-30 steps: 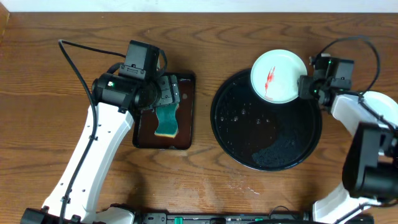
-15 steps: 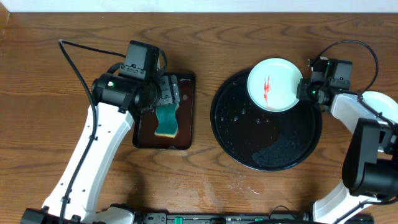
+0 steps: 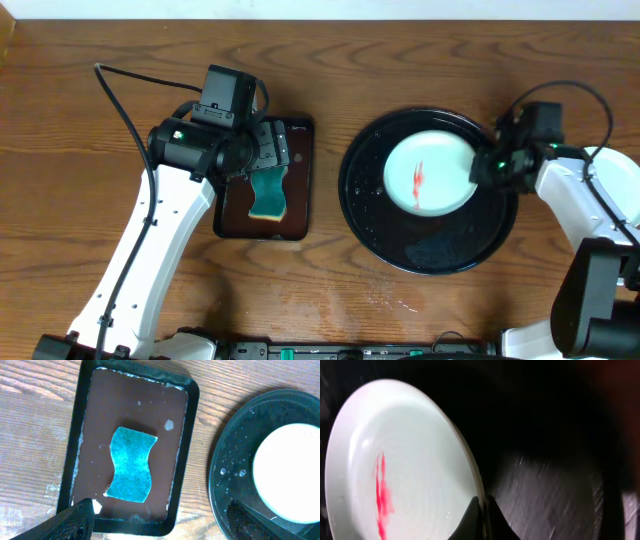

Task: Clean dirty plates on tray and stack at the side
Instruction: 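Move the right gripper back and grip the red-stained plate's rim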

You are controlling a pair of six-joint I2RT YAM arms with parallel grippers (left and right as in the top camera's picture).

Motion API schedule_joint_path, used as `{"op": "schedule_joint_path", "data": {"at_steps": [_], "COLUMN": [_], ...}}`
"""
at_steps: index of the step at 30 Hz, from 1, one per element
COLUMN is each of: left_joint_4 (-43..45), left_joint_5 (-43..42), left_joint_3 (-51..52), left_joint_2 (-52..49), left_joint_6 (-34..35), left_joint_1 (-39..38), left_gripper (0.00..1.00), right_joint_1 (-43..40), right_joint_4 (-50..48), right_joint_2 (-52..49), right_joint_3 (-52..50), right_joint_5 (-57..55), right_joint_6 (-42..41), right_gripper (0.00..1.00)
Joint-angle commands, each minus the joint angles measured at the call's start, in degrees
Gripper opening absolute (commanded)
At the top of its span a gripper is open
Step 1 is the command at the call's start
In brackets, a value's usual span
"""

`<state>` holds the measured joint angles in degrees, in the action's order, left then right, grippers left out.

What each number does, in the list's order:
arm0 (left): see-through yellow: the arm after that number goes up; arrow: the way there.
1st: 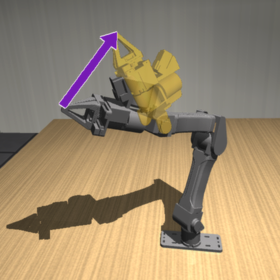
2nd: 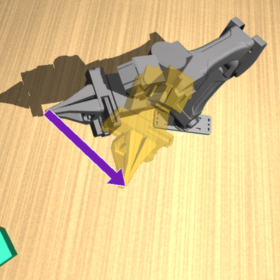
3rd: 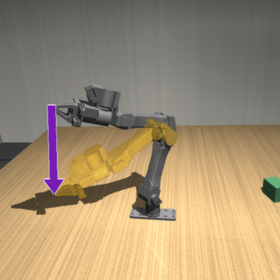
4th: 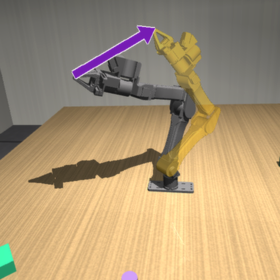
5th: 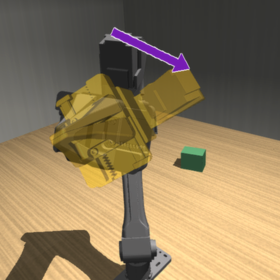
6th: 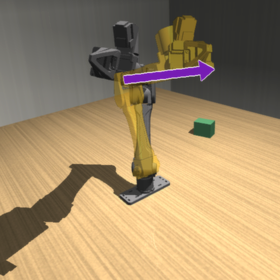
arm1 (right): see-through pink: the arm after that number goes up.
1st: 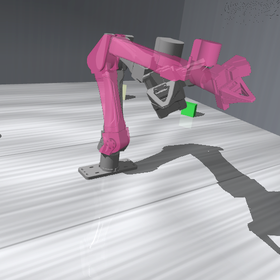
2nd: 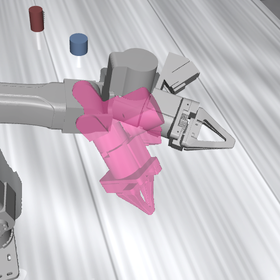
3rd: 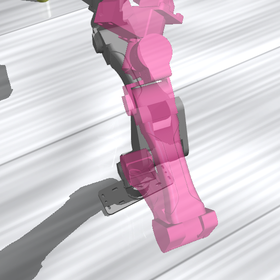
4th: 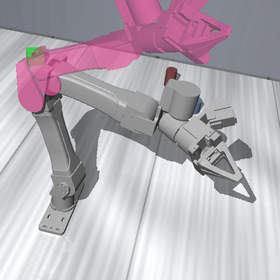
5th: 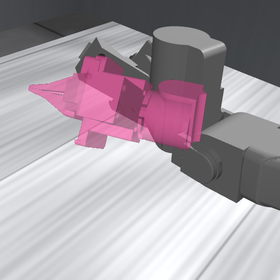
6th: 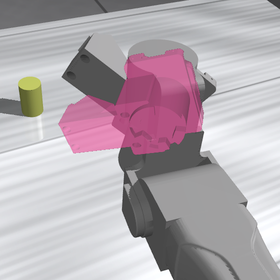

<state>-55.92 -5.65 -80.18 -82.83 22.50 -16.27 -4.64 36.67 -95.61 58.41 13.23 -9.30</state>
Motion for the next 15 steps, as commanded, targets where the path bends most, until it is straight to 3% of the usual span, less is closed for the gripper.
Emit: {"op": "schedule_joint_path", "data": {"at_steps": [1, 5, 8, 12, 15], "left_joint_4": [-0.15, -0.15, -0.15, -0.15, -0.15], "left_joint_5": [0.26, 0.28, 0.28, 0.26, 0.24], "left_joint_3": [-0.83, -0.83, -0.83, -0.83, -0.83], "left_joint_2": [0.11, 0.11, 0.11, 0.11, 0.11], "left_joint_6": [0.02, 0.02, 0.02, 0.02, 0.09], "left_joint_1": [0.24, 0.24, 0.24, 0.24, 0.24], "left_gripper": [0.85, 0.85, 0.85, 0.85, 0.85], "right_joint_1": [2.54, 4.63, 5.51, 5.51, 5.51], "right_joint_4": [3.76, 4.72, 2.93, 1.46, 1.75], "right_joint_2": [-0.92, -1.14, -1.14, -0.9, 0.52], "right_joint_3": [-0.33, -1.86, -2.86, -2.21, -1.16], "right_joint_5": [0.48, -2.1, -11.8, -6.99, 1.27], "right_joint_6": [-2.05, -2.05, -1.73, 5.22, 8.31], "right_gripper": [0.01, 0.01, 0.01, 0.25, 0.34]}}
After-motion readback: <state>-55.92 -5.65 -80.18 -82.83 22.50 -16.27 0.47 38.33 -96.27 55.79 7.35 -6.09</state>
